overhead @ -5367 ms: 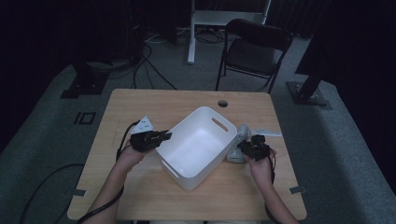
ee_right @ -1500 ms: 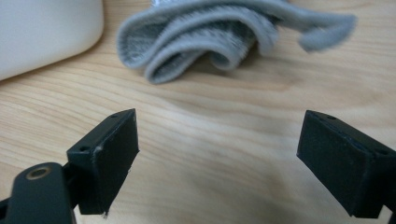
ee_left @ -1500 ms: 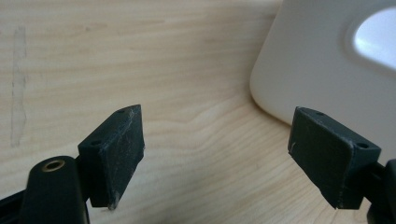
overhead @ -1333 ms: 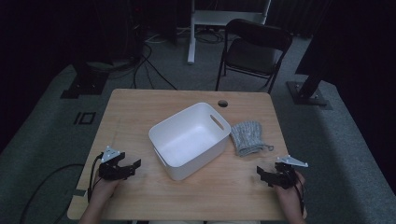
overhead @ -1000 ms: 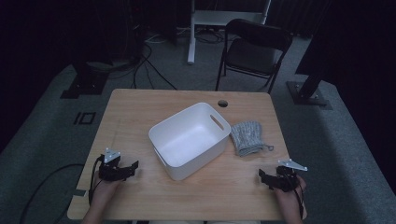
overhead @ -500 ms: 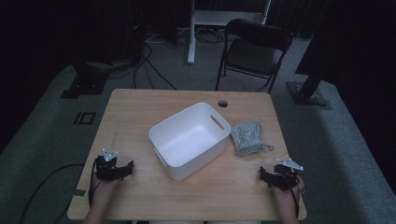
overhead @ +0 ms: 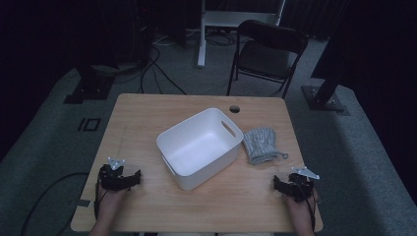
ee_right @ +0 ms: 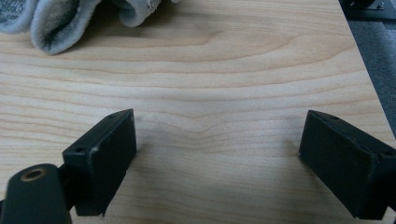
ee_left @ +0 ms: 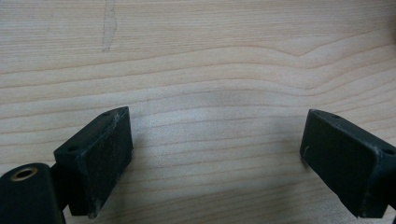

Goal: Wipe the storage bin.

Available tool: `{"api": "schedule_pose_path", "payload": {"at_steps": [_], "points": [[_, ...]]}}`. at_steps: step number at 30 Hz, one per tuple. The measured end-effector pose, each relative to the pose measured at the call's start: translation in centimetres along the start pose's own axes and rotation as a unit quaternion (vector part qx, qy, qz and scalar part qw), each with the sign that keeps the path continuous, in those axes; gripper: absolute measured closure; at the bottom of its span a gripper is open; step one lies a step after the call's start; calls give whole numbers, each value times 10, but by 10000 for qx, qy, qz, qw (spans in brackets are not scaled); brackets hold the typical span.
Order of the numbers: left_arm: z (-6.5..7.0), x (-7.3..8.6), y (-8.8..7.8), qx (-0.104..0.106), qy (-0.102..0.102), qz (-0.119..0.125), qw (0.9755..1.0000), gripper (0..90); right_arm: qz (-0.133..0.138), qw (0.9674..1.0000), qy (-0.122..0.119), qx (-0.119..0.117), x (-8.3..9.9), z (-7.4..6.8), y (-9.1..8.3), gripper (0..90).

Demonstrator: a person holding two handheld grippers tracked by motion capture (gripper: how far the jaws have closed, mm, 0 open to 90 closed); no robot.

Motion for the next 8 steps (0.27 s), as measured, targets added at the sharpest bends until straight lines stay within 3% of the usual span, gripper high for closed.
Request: {"api": "schedule_pose_path", "payload": {"at_steps": [8], "points": [[0,0,0,4,2,-13,10000,83,19,10000,-27,-24,0,-1,0,125]]}}
Point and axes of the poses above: each handheld gripper's, and its own axes: y roughly forward along the jaws, x roughly out of its underside, z roughly to its right, the point moved 7 cm from there along y, roughly forward along the jaws, and after that the axes turned 5 degrees about y, right-handed, at the moved point
